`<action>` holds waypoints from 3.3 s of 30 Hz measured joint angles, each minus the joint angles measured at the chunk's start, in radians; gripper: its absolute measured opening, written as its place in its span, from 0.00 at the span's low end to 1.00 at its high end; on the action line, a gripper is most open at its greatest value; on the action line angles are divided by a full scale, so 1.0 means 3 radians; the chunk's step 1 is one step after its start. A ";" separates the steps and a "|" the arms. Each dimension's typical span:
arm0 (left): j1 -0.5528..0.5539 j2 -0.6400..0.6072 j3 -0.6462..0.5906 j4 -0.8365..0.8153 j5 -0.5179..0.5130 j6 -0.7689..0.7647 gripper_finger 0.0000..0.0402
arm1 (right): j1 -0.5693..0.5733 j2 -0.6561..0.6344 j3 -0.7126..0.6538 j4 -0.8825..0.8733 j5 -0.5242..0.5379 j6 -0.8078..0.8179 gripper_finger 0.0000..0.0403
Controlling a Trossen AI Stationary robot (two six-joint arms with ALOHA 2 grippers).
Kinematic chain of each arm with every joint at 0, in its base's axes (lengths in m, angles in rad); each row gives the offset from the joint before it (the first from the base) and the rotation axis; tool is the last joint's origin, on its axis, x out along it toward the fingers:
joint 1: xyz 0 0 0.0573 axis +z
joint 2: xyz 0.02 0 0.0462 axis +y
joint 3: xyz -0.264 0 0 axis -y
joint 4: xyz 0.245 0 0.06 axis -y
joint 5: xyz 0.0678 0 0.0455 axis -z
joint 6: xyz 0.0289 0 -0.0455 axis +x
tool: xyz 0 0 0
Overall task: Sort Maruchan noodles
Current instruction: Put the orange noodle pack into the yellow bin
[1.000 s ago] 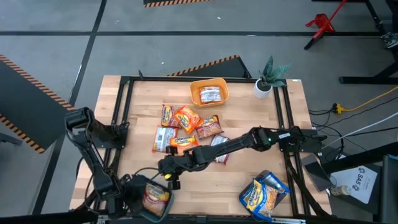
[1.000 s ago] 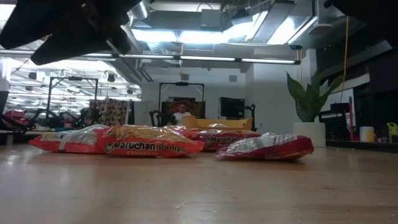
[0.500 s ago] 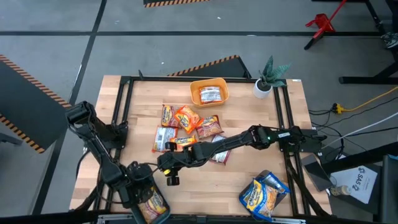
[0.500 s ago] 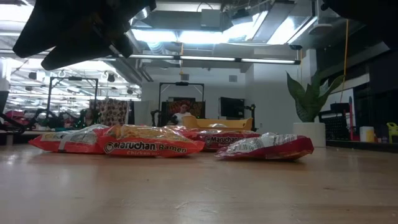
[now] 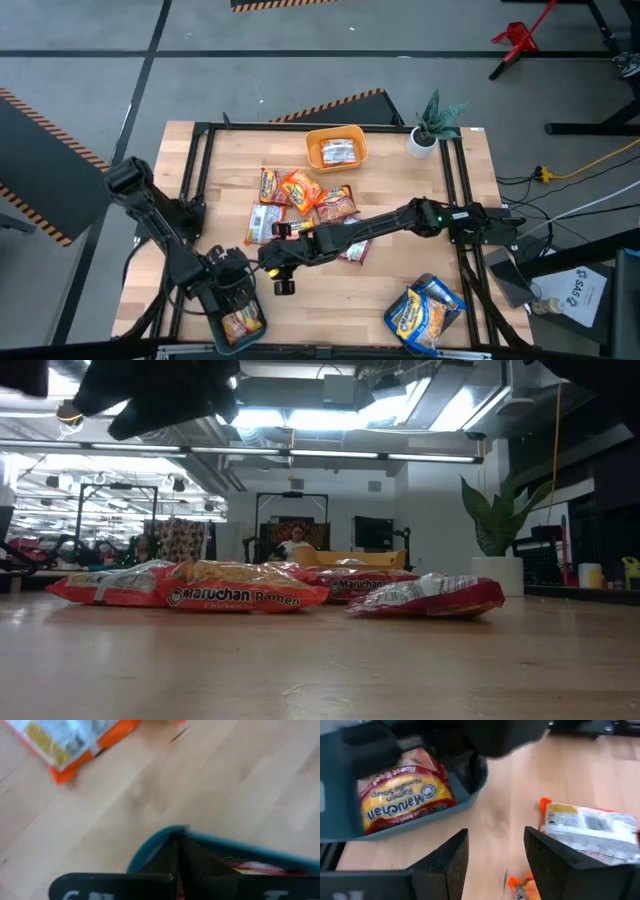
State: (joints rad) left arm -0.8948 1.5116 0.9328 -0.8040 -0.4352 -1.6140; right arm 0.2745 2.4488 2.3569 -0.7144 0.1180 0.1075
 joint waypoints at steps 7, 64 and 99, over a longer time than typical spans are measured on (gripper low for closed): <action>0.0045 -0.0608 0.0012 -0.0172 -0.0207 0.0073 0.00 | -0.0053 -0.0123 -0.0003 -0.0416 0.0164 0.0069 0.44; 0.2586 -0.1271 -0.1161 0.1890 0.1506 0.2897 0.07 | -0.0494 -0.2020 -0.3881 0.1598 -0.0087 0.3206 0.46; 0.2545 0.0010 -0.1157 0.2297 0.1770 0.3118 0.23 | -0.0478 -0.1385 -0.3880 0.2496 -0.0254 0.3718 0.75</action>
State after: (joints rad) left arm -0.1314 1.5146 0.5858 -0.1149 0.0958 -0.6785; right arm 0.1310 2.0333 1.1930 0.0344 0.0418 1.2230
